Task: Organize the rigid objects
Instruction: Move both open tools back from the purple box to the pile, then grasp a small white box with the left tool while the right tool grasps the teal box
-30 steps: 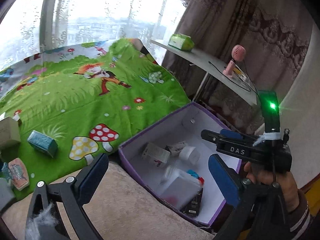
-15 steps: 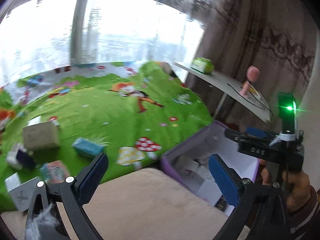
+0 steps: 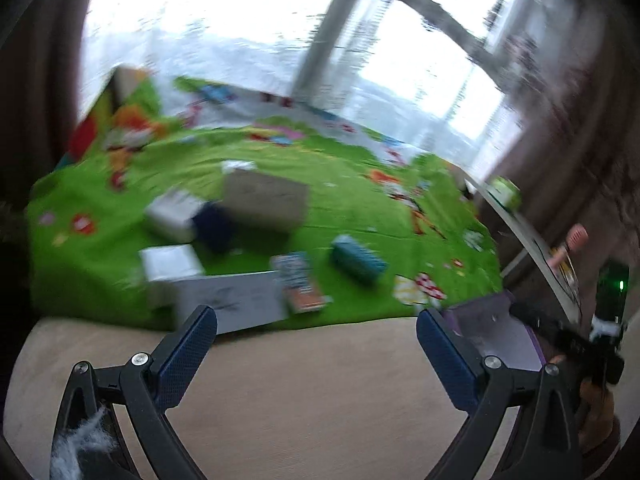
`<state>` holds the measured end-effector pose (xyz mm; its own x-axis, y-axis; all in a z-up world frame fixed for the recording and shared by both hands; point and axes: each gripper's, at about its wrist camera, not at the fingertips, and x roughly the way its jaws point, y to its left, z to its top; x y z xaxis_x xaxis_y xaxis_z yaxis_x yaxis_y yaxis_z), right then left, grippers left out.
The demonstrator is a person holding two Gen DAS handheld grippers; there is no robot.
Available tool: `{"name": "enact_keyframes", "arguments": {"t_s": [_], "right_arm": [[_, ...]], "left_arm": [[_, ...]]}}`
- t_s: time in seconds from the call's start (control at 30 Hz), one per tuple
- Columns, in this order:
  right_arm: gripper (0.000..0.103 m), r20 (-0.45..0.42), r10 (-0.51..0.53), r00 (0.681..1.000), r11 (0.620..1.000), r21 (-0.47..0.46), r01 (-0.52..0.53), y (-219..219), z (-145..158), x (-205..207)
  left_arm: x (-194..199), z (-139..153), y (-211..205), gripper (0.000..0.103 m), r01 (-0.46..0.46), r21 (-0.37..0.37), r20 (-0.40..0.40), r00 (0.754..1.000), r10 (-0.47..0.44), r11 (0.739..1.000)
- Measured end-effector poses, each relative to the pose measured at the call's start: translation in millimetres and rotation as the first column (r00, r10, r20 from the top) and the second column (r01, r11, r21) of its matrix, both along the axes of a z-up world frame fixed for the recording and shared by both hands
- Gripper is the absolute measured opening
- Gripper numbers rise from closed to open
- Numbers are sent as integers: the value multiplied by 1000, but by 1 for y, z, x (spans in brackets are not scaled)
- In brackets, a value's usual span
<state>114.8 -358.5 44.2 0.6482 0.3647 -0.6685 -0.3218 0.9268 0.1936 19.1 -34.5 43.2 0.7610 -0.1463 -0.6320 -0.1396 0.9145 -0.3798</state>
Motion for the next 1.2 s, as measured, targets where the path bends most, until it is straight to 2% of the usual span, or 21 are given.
{"name": "enact_keyframes", "arguments": {"t_s": [0.17,0.33,0.47,0.53,0.7,0.87,0.97,1.1,1.13,1.2], "right_arm": [[100,-101,147,984,989,-9,-149,49,-20,-4],[100,-111,205,972,975,-62,-213,78,-26,-6],[100,-144,220,965,966,-102,-236,95,-38,1],[100,-150,228,962,963,-112,-245,100,-39,2],[100,-157,235,959,957,-133,-256,110,-42,10],[100,-165,231,959,953,-159,-257,120,-47,20],[100,-145,233,962,947,-192,-259,129,-46,24],[100,-122,240,963,935,-240,-263,141,-48,31],[100,-117,240,964,932,-250,-262,143,-48,33],[100,-101,243,965,926,-271,-262,149,-48,36]], "left_arm": [[-8,-11,34,101,-84,-39,-29,996,83,996],[-1,-22,49,101,-105,-81,-88,991,98,991],[12,-34,52,101,-85,-113,-145,987,69,990],[16,-38,61,101,-104,-144,-162,984,80,984],[29,-45,79,101,-151,-170,-194,974,117,974],[49,-49,98,101,-274,-170,-235,944,230,947],[68,-52,98,100,-298,-120,-268,928,258,947],[87,-62,96,86,-312,-69,-321,906,275,948],[89,-65,95,75,-307,-67,-334,904,268,949],[92,-74,93,60,-292,-57,-362,897,252,955]]}}
